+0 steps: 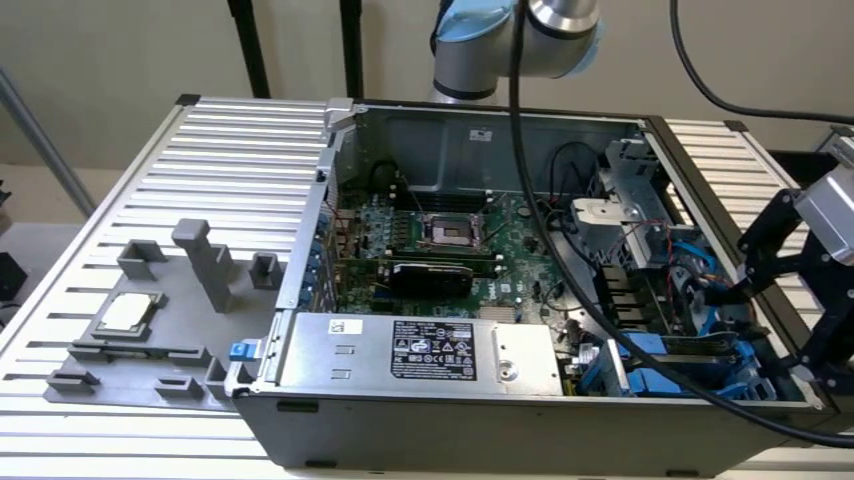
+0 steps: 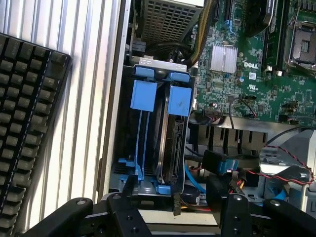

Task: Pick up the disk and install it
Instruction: 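Insert the first disk wire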

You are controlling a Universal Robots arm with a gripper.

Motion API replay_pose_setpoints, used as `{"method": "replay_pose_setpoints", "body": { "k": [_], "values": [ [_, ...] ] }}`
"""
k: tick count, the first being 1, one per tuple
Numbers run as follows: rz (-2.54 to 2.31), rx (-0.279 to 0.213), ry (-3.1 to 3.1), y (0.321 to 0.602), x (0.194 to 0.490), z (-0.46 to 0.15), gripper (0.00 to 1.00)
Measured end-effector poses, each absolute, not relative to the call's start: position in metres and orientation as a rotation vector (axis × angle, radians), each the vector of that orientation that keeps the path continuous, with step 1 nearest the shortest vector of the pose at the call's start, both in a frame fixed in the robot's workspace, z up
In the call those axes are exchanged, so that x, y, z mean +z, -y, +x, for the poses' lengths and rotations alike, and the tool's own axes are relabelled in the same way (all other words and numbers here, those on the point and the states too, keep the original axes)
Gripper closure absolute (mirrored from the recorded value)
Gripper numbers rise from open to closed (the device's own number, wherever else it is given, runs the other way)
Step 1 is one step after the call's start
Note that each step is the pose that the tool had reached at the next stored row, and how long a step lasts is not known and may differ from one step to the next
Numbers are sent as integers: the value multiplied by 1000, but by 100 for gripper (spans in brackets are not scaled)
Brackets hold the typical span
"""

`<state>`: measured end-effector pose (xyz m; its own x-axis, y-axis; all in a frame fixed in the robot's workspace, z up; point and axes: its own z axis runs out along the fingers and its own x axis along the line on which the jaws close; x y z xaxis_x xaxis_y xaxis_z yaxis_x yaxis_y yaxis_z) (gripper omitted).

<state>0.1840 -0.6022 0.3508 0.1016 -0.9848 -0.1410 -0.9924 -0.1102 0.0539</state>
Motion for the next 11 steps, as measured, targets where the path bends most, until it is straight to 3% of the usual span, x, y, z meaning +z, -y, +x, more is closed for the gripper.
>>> {"method": "replay_pose_setpoints", "body": {
  "k": [4, 5, 7, 11],
  "values": [
    [-2315, 226, -2037, 602, 349, 185, 36],
    [-2321, 227, -2032, 602, 349, 185, 42],
    [-2332, 230, -2022, 602, 348, 187, 42],
    [-2353, 232, -2001, 602, 348, 189, 58]
  ]
}}
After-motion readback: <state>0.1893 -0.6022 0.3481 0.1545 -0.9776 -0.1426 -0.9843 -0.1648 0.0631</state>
